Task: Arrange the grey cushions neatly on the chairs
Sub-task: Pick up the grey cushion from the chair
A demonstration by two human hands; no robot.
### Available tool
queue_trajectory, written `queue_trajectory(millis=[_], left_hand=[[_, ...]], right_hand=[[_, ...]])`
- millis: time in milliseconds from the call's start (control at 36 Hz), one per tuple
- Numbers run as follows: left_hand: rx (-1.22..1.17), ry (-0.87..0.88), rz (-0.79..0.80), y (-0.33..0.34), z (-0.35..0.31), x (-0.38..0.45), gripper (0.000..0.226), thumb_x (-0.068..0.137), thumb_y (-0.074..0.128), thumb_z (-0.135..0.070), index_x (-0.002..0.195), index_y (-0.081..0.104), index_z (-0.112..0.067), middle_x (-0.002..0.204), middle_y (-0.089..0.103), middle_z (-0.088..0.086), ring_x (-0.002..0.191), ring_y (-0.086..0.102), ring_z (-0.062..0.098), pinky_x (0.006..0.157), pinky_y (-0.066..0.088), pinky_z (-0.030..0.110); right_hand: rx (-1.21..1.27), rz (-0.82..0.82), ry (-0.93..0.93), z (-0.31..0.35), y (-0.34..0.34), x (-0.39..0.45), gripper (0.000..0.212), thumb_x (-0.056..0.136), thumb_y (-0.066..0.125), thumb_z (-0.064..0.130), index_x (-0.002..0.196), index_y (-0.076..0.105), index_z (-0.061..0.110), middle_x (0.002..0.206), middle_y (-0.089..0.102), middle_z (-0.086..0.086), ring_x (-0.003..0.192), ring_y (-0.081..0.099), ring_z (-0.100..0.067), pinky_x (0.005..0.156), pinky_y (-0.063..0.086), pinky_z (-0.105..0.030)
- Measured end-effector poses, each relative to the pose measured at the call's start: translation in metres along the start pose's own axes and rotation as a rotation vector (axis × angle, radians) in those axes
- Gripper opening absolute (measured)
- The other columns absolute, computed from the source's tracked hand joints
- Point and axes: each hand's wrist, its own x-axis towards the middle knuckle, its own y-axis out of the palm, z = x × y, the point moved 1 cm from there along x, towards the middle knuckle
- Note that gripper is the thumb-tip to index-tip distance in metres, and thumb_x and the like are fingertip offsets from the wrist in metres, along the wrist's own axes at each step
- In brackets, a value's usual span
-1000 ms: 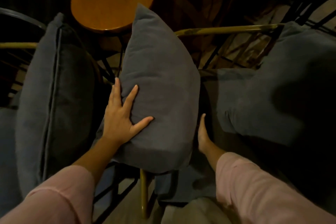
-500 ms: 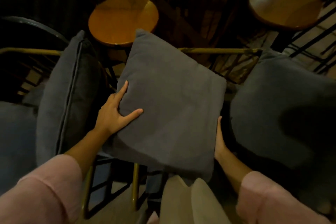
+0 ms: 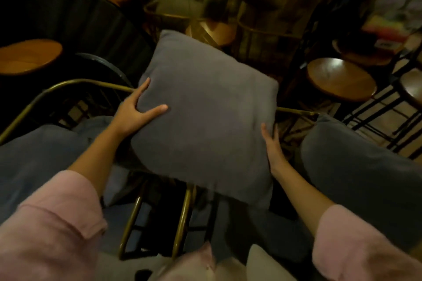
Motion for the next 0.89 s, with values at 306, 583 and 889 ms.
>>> queue_trajectory(millis=[306,583,889], left_hand=[[-0.173,-0.013,-0.385,-0.21,0.08,-0.055,0.092,0.075,0.077,-0.051,0.153,0.031,-0.033,0.156,0.039,-0.006,0.137,0.043,0.016,0.108,0.04,0.033],[-0.254,-0.235,-0.576,-0.341,0.222,-0.102,0.106,0.06,0.076,-0.065,0.152,0.032,-0.035,0.154,0.042,-0.007,0.137,0.044,0.017,0.11,0.039,0.037],[-0.171,-0.821,-0.114,-0.263,0.373,-0.104,0.151,0.033,0.064,-0.093,0.153,-0.012,-0.043,0.165,0.006,0.011,0.151,0.015,0.036,0.122,0.018,0.051]], right_hand=[[-0.265,0.389,-0.332,0.066,0.23,-0.007,0.109,0.073,0.081,0.052,0.156,0.011,0.044,0.157,0.035,0.009,0.136,0.046,-0.017,0.106,0.048,-0.041],[-0.562,0.602,-0.426,0.025,0.459,0.005,0.096,0.085,0.072,0.046,0.158,0.011,0.038,0.161,0.023,0.014,0.135,0.026,-0.001,0.113,0.03,-0.029],[-1.159,0.561,-0.142,-0.096,0.497,0.046,0.083,0.079,0.054,0.078,0.151,0.02,0.055,0.166,0.006,-0.007,0.15,0.015,-0.04,0.12,0.021,-0.059]])
